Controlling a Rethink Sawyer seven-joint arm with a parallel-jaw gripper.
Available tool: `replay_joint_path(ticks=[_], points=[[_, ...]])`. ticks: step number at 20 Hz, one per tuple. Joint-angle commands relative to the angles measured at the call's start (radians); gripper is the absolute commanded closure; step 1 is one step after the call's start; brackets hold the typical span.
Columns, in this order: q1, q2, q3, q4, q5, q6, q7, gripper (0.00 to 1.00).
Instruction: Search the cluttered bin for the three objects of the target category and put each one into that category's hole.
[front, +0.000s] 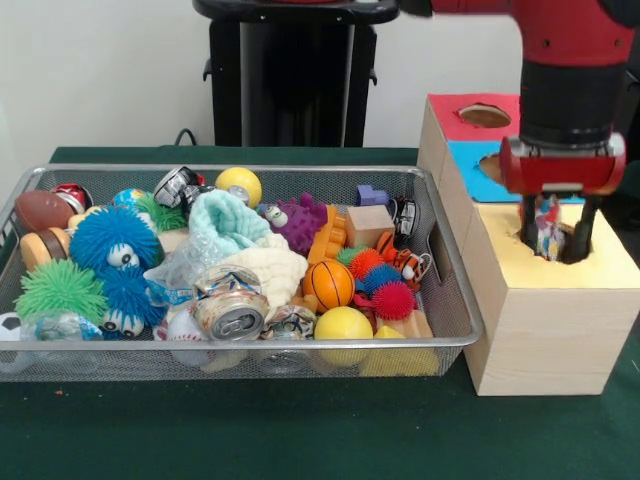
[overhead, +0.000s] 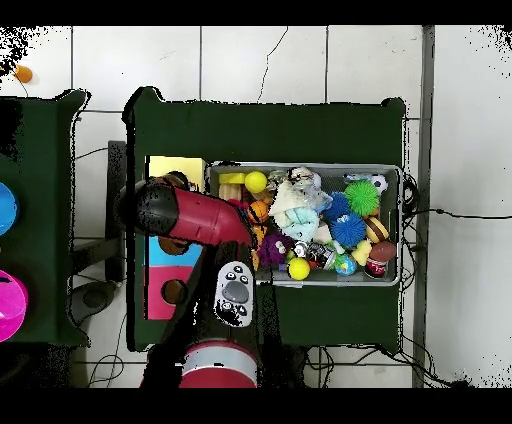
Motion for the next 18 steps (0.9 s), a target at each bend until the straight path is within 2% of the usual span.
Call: replay_joint_path(ticks=[1,6,8,9,14,18], points=[[0.011,-0.102,-0.08,-0.046,-0.019,0.288,0.261,0.0],[0.022,-0.115,-0.102,-0.067,-0.024,0.34,0.264,0.0],[0.032,-0.115,-0.113,-0.063,-0.034,0.284,0.249,0.0],[0.037,-0.114,-0.119,-0.061,-0.039,0.256,0.242,1.0],[0.04,-0.114,-0.125,-0.075,-0.042,0.309,0.238,1.0],[0.035,-0.112,-0.12,-0.074,-0.046,0.312,0.215,1.0]])
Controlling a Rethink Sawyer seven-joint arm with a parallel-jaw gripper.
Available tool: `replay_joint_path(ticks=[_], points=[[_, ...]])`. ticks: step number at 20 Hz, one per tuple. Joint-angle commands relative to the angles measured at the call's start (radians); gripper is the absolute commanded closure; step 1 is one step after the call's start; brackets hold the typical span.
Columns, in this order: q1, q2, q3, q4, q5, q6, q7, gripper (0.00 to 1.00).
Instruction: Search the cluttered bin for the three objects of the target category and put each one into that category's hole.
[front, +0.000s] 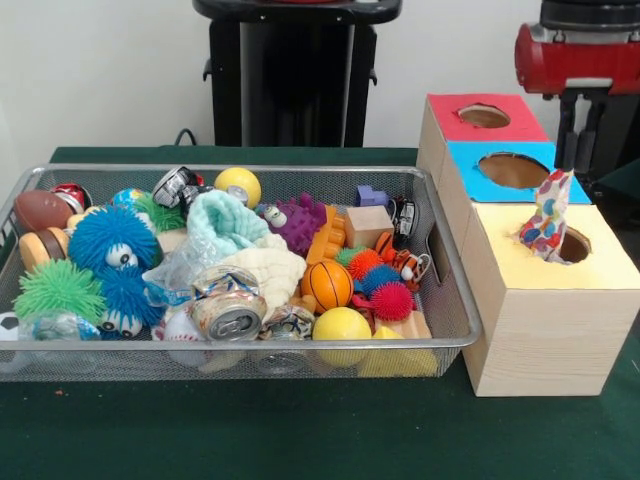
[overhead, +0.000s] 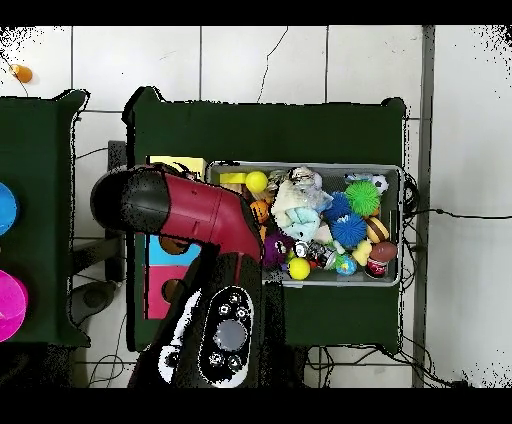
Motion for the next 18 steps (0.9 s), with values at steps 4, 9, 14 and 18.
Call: replay_joint_path(ticks=[4,9,14,18], points=[[-0.016,0.024,-0.015,-0.032,-0.074,0.134,0.165,1.0],[-0.049,0.028,-0.033,-0.019,-0.12,0.104,0.116,1.0],[-0.112,0.023,-0.005,0.013,-0.175,0.049,0.034,1.0],[-0.159,0.009,0.019,0.037,-0.22,0.034,-0.002,1.0]])
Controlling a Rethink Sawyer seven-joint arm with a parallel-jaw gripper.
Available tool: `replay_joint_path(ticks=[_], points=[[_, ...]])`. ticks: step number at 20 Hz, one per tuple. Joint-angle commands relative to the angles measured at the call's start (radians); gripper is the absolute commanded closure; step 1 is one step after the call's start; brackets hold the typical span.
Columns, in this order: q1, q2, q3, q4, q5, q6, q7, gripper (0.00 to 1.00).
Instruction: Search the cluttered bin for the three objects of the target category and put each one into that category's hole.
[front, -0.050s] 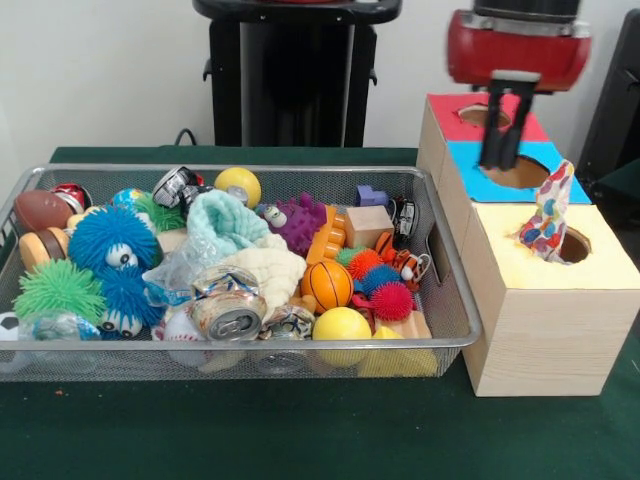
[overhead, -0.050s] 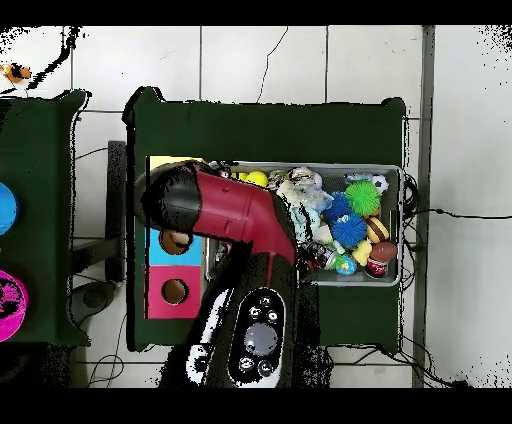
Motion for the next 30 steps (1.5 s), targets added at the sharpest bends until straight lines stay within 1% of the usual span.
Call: replay_joint_path(ticks=[1,4,5,9,13,14,21,27,30], points=[[-0.097,0.009,0.056,0.063,-0.1,0.038,-0.007,1.0],[-0.111,-0.005,0.046,0.062,-0.155,0.078,-0.033,1.0],[-0.119,-0.01,0.048,0.066,-0.173,0.075,-0.039,1.0],[-0.165,-0.024,0.074,0.119,-0.218,0.025,-0.047,1.0],[-0.207,-0.043,0.092,0.164,-0.262,-0.002,-0.059,1.0],[-0.212,-0.044,0.092,0.168,-0.276,0.011,-0.063,1.0],[-0.259,-0.063,0.127,0.243,-0.338,-0.019,-0.057,1.0],[-0.283,-0.06,0.149,0.288,-0.393,-0.081,-0.026,1.0],[-0.299,-0.051,0.159,0.311,-0.423,-0.128,-0.017,1.0]])
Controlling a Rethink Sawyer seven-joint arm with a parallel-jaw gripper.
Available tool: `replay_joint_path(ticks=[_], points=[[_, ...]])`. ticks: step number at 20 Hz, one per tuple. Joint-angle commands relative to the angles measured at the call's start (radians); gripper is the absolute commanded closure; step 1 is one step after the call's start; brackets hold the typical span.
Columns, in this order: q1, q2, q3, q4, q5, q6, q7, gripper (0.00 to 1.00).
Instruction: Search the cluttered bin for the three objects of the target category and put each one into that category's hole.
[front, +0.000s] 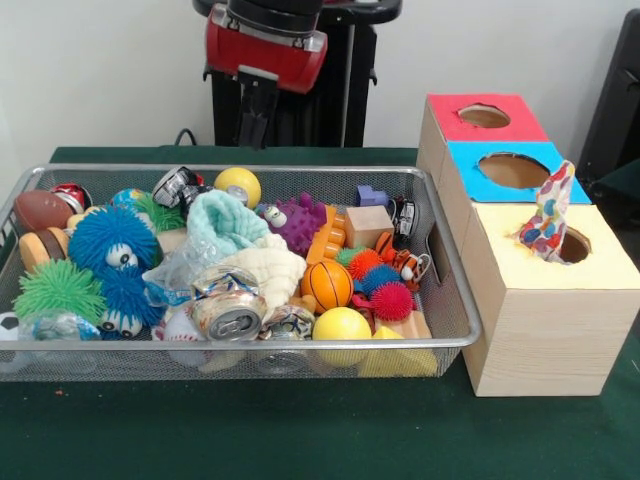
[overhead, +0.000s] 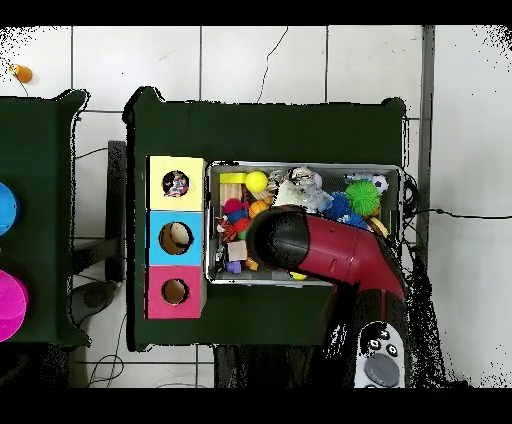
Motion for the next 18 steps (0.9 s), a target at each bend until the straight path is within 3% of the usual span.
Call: replay_joint_path(ticks=[1,9,18], points=[[-0.046,0.023,0.128,0.147,-0.107,-0.11,-0.02,1.0],[-0.085,0.047,0.124,0.134,-0.213,-0.163,-0.021,1.0],[-0.186,0.069,0.178,0.101,-0.31,-0.199,-0.05,1.0]])
